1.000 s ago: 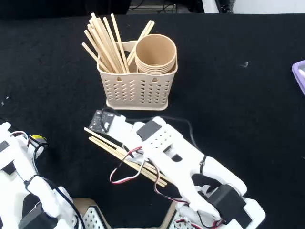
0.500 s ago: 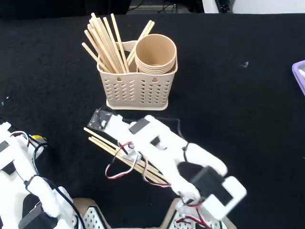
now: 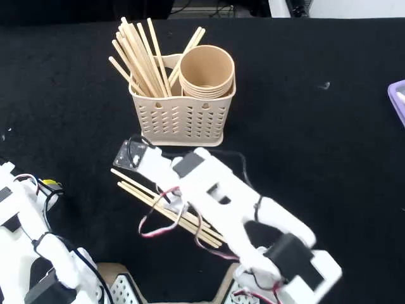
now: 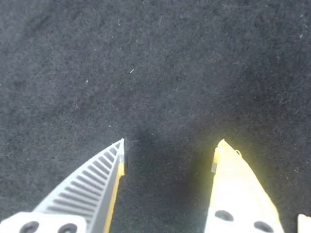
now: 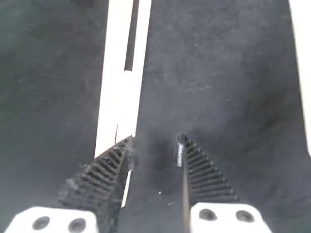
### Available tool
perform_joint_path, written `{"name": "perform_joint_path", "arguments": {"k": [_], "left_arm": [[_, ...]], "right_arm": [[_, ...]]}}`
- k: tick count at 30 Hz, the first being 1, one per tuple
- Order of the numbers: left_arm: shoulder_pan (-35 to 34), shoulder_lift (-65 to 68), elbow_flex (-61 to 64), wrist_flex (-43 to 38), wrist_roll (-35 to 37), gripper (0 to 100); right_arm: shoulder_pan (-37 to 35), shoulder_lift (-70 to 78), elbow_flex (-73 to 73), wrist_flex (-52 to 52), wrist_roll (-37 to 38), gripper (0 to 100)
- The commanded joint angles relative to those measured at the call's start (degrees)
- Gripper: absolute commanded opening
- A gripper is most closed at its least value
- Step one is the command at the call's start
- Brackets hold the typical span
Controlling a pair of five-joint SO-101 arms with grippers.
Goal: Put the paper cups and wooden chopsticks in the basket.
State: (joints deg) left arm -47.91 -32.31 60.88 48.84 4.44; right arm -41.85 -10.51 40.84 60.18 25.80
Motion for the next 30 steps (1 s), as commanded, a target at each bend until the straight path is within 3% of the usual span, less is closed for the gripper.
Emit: {"name": "perform_joint_path", "arguments": {"k": [1,8,20,30], "left_arm": [[-0.3,-0.4,-0.4,-0.5,0.0,29],[-0.3,-0.4,-0.3,-0.4,0.0,29],[-0.3,-0.5,-0.3,-0.4,0.0,29],[-0.3,-0.5,-0.3,-0.3,0.0,29]], "right_arm": [[-2.5,-3.9,4.2,-3.8,-0.2,13.4],[-4.6,2.3,7.7,-12.0,-0.3,13.4],[-2.9,10.9,0.1,-7.7,-0.2,13.3],[-3.0,10.9,0.0,-7.6,4.1,5.1]]}}
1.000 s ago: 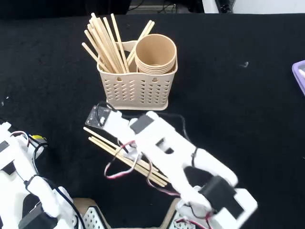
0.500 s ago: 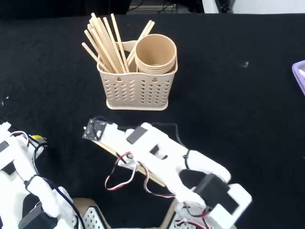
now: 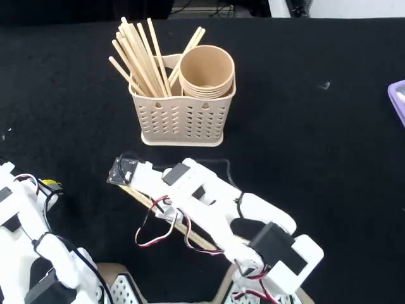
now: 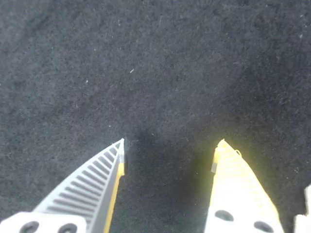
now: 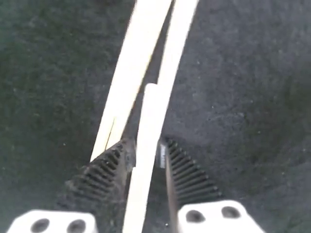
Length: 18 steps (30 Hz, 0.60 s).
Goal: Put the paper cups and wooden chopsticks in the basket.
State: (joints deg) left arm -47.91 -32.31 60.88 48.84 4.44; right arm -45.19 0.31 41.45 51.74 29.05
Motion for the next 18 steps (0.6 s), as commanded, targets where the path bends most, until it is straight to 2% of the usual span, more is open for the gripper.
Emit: {"name": "perform_joint_path", "arguments": {"k": [1,2,7,13,18], "left_arm": [[-0.3,-0.5,-0.3,-0.3,0.0,29],[-0.3,-0.5,-0.3,-0.3,0.0,29],[-0.3,-0.5,-0.2,-0.3,0.0,29],[-0.4,-0.5,-0.3,-0.3,0.0,29],[-0.4,-0.5,-0.3,-0.4,0.0,29]], "right_arm": [[0.4,0.1,-0.6,0.8,0.9,3.8],[0.4,0.0,-0.7,0.8,1.0,1.1],[1.4,-3.6,-1.0,2.2,0.7,1.1],[4.8,-21.2,-4.8,13.2,1.1,1.1],[5.0,-33.8,-5.0,19.0,1.1,1.1]]}}
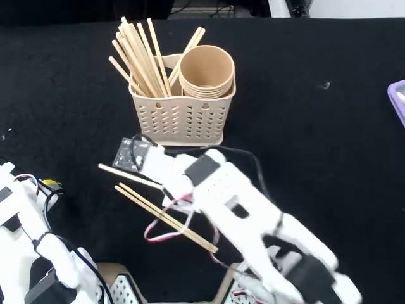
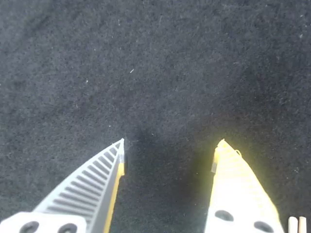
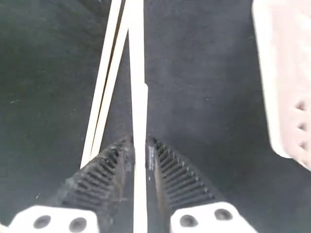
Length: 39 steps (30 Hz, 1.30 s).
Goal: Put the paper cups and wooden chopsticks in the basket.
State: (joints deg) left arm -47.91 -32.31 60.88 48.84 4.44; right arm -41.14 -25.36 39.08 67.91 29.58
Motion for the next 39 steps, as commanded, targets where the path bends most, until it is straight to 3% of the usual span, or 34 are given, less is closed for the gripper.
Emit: {"name": "perform_joint_path", "arguments": {"k": [1,11,18,28,39], "left_arm": [[-0.4,-0.5,-0.3,-0.4,0.0,29],[-0.4,-0.1,-0.3,-0.5,0.1,29],[-0.3,-0.1,-0.1,-0.5,0.1,29],[-0.3,0.0,-0.1,-0.5,0.1,29],[-0.3,0.0,-0.1,-0.6,0.1,29]], "right_arm": [[1.1,-10.2,-2.7,3.6,0.5,1.1],[10.5,-27.1,-8.9,4.3,0.0,1.1],[7.9,-31.2,-24.8,2.6,-9.1,1.1],[5.9,-29.2,-29.1,-20.4,-18.6,1.1],[5.9,-11.6,-29.1,-43.9,-18.9,1.1]]}}
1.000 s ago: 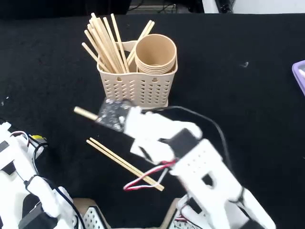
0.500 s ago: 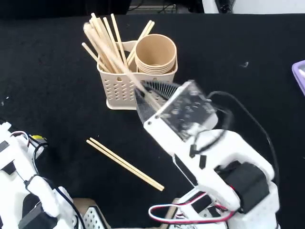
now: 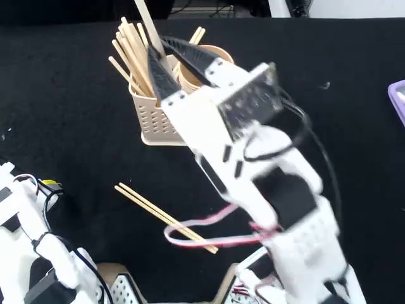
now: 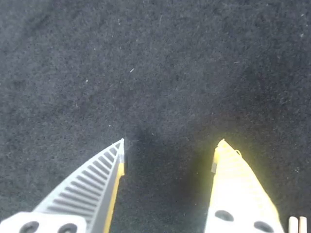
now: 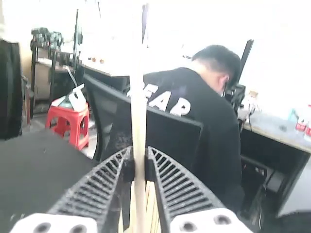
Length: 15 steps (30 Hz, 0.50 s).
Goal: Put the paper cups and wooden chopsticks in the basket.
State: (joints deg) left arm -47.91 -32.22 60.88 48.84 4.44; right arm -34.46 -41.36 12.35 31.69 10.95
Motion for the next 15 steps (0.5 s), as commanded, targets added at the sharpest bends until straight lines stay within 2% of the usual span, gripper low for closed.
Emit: {"name": "perform_joint_path", "arguments": {"k": [1,9,15], "left_arm": [[-0.3,-0.1,-0.1,-0.6,0.0,29],[0.3,-0.1,-0.1,-0.5,0.0,29],[0.8,-0.1,-0.1,-0.4,0.0,29]], "right_arm": [[-0.8,6.3,-2.3,-10.1,-0.3,1.1],[-0.4,17.5,-2.4,-26.5,0.1,1.1],[-0.4,22.2,-1.8,-28.0,0.2,1.1]]}}
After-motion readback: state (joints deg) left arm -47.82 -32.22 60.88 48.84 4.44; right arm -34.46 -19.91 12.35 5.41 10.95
